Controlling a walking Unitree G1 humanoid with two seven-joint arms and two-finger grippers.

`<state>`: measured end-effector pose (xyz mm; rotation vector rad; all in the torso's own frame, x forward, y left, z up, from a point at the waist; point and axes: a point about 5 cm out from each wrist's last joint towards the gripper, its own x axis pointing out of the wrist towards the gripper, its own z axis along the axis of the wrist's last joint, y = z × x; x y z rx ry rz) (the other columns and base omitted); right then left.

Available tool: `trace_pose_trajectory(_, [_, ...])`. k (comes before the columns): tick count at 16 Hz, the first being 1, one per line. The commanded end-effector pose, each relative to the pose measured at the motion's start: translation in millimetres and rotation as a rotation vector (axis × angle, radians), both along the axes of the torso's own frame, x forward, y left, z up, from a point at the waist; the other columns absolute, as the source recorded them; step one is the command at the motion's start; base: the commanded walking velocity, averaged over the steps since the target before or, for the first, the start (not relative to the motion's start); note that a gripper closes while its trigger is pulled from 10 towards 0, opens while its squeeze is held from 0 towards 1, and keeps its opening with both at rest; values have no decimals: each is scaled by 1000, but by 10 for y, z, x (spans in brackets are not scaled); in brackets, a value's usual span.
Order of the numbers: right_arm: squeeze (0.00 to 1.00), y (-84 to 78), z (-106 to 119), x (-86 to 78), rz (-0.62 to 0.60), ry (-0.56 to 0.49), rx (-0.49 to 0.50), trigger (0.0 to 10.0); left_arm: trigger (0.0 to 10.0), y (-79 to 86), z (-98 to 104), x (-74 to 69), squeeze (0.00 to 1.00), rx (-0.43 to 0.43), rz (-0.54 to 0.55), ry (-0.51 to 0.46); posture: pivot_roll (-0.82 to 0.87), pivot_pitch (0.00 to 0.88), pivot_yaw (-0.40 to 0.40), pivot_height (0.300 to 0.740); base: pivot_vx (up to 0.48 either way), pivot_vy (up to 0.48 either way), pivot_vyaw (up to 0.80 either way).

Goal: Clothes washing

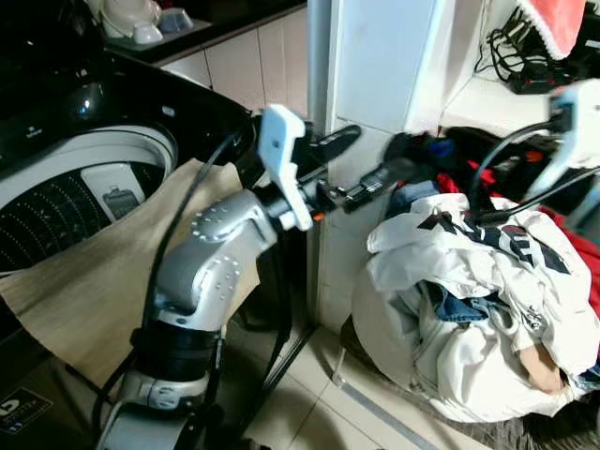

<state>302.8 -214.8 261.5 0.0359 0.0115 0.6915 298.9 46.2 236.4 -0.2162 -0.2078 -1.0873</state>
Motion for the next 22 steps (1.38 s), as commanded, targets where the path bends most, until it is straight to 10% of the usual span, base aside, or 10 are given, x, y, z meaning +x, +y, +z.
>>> trace_pose_trajectory(1, [0,73,14,-31,30,1,-6,0,10000,-31,18,-5,0,12,-5,-16,-140,0,65,740,0,0,0])
trace_pose_trajectory(7, [0,230,24,-65,67,-1,9,0,10000,-145,-94,-83,0,-10,-97,70,-144,0,73,740,0,0,0])
trace_pose_trajectory(9, [0,252,33,-68,69,-3,14,0,0,-139,-127,-91,0,-8,-108,96,-144,0,74,740,0,0,0])
trace_pose_trajectory(22, [0,293,58,-55,72,-9,16,0,0,-92,-153,-68,0,-17,-102,120,-140,0,76,740,0,0,0])
